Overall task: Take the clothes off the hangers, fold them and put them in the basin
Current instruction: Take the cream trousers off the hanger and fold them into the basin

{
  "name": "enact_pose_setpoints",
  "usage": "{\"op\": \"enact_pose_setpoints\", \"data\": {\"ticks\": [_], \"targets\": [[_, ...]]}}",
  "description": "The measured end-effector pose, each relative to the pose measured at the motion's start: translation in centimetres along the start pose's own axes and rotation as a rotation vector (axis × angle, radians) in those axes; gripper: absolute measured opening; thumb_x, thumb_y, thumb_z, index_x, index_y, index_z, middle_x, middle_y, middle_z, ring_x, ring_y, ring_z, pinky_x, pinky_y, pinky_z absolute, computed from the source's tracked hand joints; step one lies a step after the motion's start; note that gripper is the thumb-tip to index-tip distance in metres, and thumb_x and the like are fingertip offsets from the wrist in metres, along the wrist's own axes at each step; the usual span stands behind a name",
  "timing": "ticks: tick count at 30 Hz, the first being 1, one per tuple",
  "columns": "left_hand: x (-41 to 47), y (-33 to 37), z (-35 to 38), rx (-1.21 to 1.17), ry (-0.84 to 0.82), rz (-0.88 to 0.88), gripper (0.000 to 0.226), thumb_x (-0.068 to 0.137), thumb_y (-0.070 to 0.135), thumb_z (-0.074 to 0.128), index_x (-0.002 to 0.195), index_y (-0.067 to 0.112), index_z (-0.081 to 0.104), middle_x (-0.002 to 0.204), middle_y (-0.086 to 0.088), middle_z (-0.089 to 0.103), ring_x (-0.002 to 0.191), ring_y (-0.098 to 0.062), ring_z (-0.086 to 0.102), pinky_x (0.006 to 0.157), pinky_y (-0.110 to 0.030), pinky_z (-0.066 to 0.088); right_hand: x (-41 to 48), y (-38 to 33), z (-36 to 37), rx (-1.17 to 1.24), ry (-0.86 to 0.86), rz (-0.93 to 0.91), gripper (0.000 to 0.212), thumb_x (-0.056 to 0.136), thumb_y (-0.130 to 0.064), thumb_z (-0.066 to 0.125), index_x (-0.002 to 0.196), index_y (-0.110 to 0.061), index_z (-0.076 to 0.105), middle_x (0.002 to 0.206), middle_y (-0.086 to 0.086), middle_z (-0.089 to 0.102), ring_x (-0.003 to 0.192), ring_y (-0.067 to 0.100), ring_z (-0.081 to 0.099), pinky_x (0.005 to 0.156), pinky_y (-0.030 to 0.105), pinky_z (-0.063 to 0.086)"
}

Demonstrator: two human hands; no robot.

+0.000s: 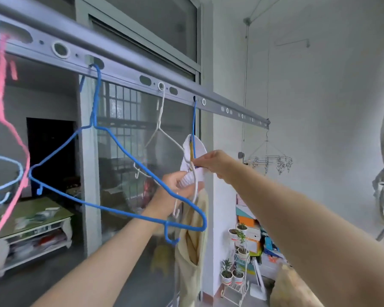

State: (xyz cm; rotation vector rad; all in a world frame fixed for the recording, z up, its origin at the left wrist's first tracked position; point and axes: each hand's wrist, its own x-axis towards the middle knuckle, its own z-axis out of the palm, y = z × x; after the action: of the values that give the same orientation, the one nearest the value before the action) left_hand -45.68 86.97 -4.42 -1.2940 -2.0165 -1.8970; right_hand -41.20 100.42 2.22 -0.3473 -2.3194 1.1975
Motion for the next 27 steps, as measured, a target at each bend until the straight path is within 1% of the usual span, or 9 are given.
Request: {"op": "enact_pose_setpoints", "data": {"ticks": [3, 7, 10, 13, 15, 17, 19, 21, 27], "targets": [[-1.0, -0.7, -0.7, 0.067, -0.016, 0.042, 0.042, 0.079, 0.001, 0.074, 0.052, 0.027, 0.054, 0.038, 0.013, 0.043, 0.038, 0.001, 0.039, 0.045, -0.008, 0.030, 0.6, -0.5, 1.5, -0.059, 0.053, 0.039, 0.017, 0.082, -0.027, 0.069, 0.072, -0.014, 0.065, 0.070, 0.004, 0.053, 0.069, 0.017, 0.048, 0.053, 0.017, 0.036], [-2.5, -1.4, -0.8, 0.218, 0.011, 0.154, 0.049, 0.067, 0.027, 0.082, 0.048, 0.025, 0.037, 0.053, 0.008, 0.030, 0.050, -0.005, 0.029, 0.049, -0.015, 0.024, -0.4, -1.5, 1.9, 0.022, 0.064, 0.073, 0.018, 0.085, -0.027, 0.067, 0.088, -0.009, 0.068, 0.068, -0.002, 0.056, 0.055, 0.007, 0.045, 0.051, 0.017, 0.032], [-3.7, -2.1, -0.3, 0.414, -0.034, 0.251, 0.042, 0.058, 0.050, 0.069, 0.056, 0.017, 0.043, 0.059, 0.005, 0.039, 0.065, -0.011, 0.037, 0.059, -0.010, 0.030, -1.1, -2.7, 1.8, 0.179, 0.046, 0.092, 0.014, 0.089, -0.024, 0.063, 0.084, -0.011, 0.066, 0.063, -0.002, 0.054, 0.035, 0.003, 0.037, 0.037, 0.012, 0.025], [-4.5, -3.0, -0.3, 0.428, -0.007, 0.220, 0.027, 0.068, 0.029, 0.083, 0.070, 0.011, 0.062, 0.074, -0.005, 0.057, 0.081, -0.012, 0.043, 0.068, -0.012, 0.029, -1.5, -3.5, 1.5, 0.544, 0.002, 0.152, 0.021, 0.089, -0.029, 0.060, 0.073, -0.017, 0.061, 0.039, -0.010, 0.049, 0.043, 0.006, 0.031, 0.042, 0.013, 0.024], [-4.7, -2.9, -0.1, 0.417, 0.027, 0.191, 0.025, 0.069, 0.024, 0.082, 0.081, 0.011, 0.065, 0.080, -0.004, 0.055, 0.081, -0.010, 0.044, 0.072, -0.018, 0.030, -2.0, -3.4, 0.8, 0.749, -0.012, 0.118, 0.032, 0.094, -0.036, 0.047, 0.074, -0.017, 0.063, 0.048, -0.009, 0.062, 0.043, 0.005, 0.041, 0.042, 0.014, 0.031], [-4.6, -2.6, 0.4, 0.414, 0.064, 0.198, 0.031, 0.071, 0.016, 0.082, 0.061, 0.017, 0.052, 0.065, 0.005, 0.044, 0.064, -0.005, 0.039, 0.062, -0.019, 0.029, -2.8, -2.8, -0.1, 0.793, 0.035, 0.087, 0.041, 0.096, -0.045, 0.036, 0.080, -0.021, 0.066, 0.079, -0.008, 0.069, 0.059, 0.005, 0.047, 0.054, 0.018, 0.036], [-4.4, -2.6, 1.1, 0.390, 0.120, 0.164, 0.048, 0.072, 0.011, 0.080, 0.053, 0.024, 0.038, 0.056, 0.009, 0.036, 0.052, -0.002, 0.035, 0.053, -0.014, 0.030, -3.8, -1.2, -0.8, 0.706, 0.088, 0.060, 0.039, 0.095, -0.051, 0.036, 0.094, -0.025, 0.066, 0.111, -0.007, 0.059, 0.094, 0.009, 0.049, 0.081, 0.026, 0.038], [-4.3, -3.1, 2.0, 0.309, 0.131, 0.106, 0.036, 0.075, 0.009, 0.077, 0.056, 0.020, 0.048, 0.055, 0.008, 0.043, 0.049, 0.000, 0.042, 0.051, -0.011, 0.033, -4.9, 1.0, -1.4, 0.540, 0.088, 0.079, 0.039, 0.093, -0.049, 0.046, 0.119, -0.023, 0.058, 0.130, -0.007, 0.051, 0.113, 0.013, 0.046, 0.094, 0.031, 0.037], [-4.2, -3.6, 6.5, 0.164, 0.164, -0.014, 0.029, 0.078, 0.021, 0.076, 0.061, 0.014, 0.053, 0.056, 0.004, 0.049, 0.053, -0.010, 0.043, 0.053, -0.026, 0.033, -10.5, 6.3, -3.4, 0.018, -0.394, 0.275, 0.043, 0.089, -0.022, 0.062, 0.130, -0.019, 0.050, 0.128, 0.010, 0.058, 0.105, 0.019, 0.058, 0.097, 0.031, 0.045]]}}
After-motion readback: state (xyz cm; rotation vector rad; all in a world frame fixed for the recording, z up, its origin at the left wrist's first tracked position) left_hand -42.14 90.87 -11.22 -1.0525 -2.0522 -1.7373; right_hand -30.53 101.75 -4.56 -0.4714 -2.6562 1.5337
